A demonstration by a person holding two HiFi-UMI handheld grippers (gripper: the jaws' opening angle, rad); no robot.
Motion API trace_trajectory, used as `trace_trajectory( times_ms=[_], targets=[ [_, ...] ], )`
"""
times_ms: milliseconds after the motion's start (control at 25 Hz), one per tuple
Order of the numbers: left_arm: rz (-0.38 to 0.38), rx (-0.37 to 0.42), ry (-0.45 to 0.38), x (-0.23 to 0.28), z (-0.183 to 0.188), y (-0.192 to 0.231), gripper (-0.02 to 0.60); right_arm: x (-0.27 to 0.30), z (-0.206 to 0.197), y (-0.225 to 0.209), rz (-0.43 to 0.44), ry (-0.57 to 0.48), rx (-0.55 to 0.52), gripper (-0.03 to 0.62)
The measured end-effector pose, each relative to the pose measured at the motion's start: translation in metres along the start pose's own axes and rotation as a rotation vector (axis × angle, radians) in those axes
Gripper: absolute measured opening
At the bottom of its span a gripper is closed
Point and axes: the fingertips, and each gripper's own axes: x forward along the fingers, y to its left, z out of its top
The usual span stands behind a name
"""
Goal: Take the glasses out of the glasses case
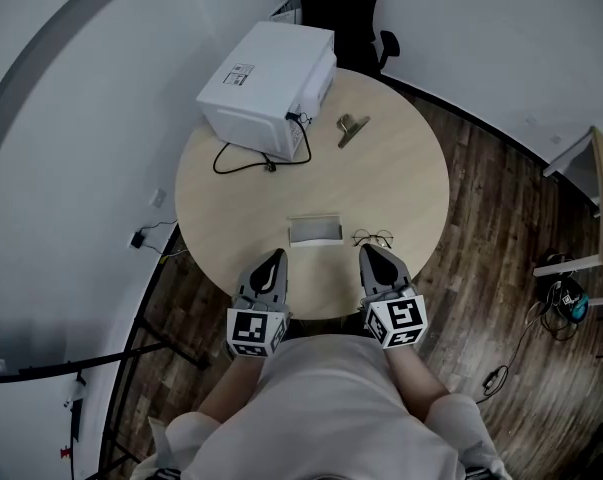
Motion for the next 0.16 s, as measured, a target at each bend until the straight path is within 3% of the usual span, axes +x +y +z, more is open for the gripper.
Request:
trace_trajectory(
  times_ms=[160],
  targets=[
    [0.001,0.002,-0.002,0.0015,0.0005,0.0011,0.009,0.0018,-0.0011,0.0008,0.003,-0.001,-0.001,0.012]
  ],
)
